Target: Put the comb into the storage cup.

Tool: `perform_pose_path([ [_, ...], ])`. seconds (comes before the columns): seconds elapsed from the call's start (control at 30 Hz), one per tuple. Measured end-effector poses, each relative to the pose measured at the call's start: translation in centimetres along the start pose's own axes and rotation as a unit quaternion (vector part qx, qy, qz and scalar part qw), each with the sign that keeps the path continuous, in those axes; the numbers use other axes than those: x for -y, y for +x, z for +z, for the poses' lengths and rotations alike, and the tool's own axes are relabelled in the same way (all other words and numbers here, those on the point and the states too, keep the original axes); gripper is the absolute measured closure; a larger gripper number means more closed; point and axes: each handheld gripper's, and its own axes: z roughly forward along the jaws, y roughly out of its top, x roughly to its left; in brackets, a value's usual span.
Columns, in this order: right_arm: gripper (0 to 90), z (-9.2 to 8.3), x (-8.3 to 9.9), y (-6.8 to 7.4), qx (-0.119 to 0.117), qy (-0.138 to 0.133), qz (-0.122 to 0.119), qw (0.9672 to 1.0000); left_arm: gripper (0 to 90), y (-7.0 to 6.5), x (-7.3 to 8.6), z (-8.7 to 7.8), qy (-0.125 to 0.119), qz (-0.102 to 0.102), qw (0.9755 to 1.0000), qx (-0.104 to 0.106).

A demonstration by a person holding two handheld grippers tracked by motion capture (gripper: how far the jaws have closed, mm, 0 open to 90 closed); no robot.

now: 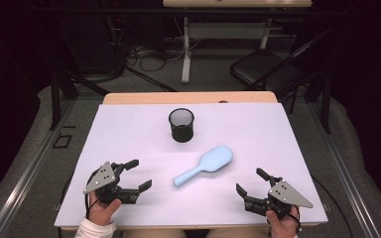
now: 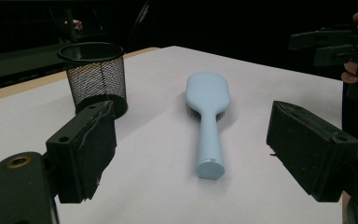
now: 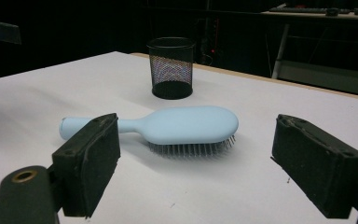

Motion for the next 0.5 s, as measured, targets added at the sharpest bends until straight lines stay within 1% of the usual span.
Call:
perform_pose_path([
  [0.17, 14.3, 0.0, 0.1, 0.1, 0.002, 0.003, 0.002, 1.0000, 15.5, 0.0, -0.1, 0.1, -0.003, -0.004, 1.0000, 0.000],
  [0.27, 14.3, 0.1, 0.0, 0.1, 0.003, 0.003, 0.001, 1.0000, 15.5, -0.1, -0.1, 0.1, 0.001, -0.004, 1.0000, 0.000],
  [0.3, 14.5, 0.4, 0.1, 0.2, 0.009, 0.003, -0.006, 0.9999, 15.5, -0.1, -0.1, 0.2, 0.001, -0.004, 1.0000, 0.002],
  [0.33, 14.4, 0.5, 0.1, 0.3, 0.010, 0.006, -0.008, 0.9999, 15.6, -0.1, -0.1, 0.1, 0.001, -0.004, 1.0000, 0.001],
  [0.47, 14.4, 0.8, -0.1, 0.4, 0.011, 0.007, -0.004, 0.9999, 15.5, -0.2, 0.0, 0.0, 0.001, -0.003, 1.0000, -0.001],
  [0.5, 14.5, 1.3, -0.3, 0.6, 0.030, 0.017, 0.002, 0.9994, 15.5, -0.2, 0.0, -0.1, 0.005, -0.005, 1.0000, -0.003],
])
